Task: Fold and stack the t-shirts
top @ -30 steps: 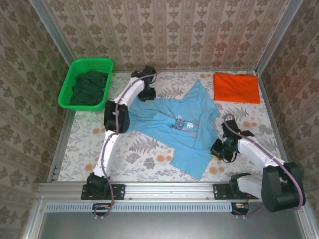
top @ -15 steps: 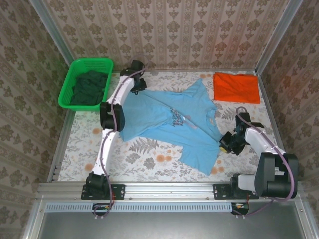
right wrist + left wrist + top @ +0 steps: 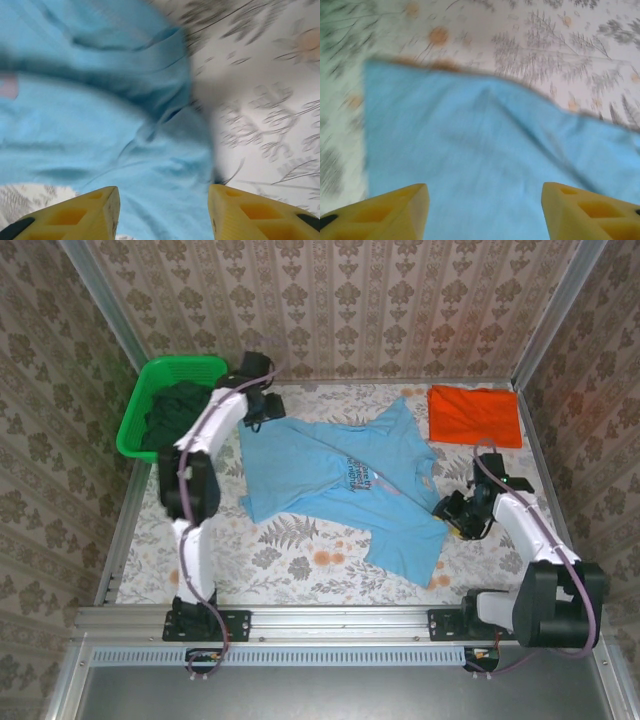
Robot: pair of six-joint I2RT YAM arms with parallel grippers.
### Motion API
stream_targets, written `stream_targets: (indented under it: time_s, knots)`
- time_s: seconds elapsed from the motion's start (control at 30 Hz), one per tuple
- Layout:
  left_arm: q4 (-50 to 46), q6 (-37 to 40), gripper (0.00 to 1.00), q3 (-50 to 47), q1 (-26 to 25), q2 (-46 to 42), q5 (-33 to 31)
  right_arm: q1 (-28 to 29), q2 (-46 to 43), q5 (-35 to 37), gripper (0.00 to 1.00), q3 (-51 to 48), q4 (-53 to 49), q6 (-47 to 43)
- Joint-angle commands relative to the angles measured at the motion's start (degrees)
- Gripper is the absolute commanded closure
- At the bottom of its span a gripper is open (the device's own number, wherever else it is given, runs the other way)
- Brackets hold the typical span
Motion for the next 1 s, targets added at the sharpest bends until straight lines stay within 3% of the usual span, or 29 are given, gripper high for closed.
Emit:
stream_targets:
  time_s: [0.0,0.13,0.23,0.57,0.77,0.97]
  knots:
    - [0.72,-1.18,0.41,-16.78,-0.28,-12.35,2.22,6.90,-2.49,-1.81,0.51,0.16,-0.44,2.01]
    - [1.77,-0.93,0.43,-35.95,0.09,-23.53,6.88,17.06,0.14,-3.97,0.56,-0.01,1.56,4.19]
    - [2.59,-0.27,0.38,-44.10,-0.35,-28.27,11.74,23.54,2.51,-3.97,0.61,0.91,1.33,4.20]
    - [7.65,-7.26,0.42,-57.42,-2.20,-31.15,12.39,34.73,7.84,-4.10,0.59,0.56,6.54,6.12]
    - [10.64,-8.55,0.51,-57.86,-3.62,-27.27,10.07,37.86,9.72,-2.35,0.59,1.80,7.64,6.13]
    - [11.84,-8.10,0.82,-55.42,-3.60,-23.19,7.16,40.26,13.59,-2.48,0.54,2.90,8.43,5.62]
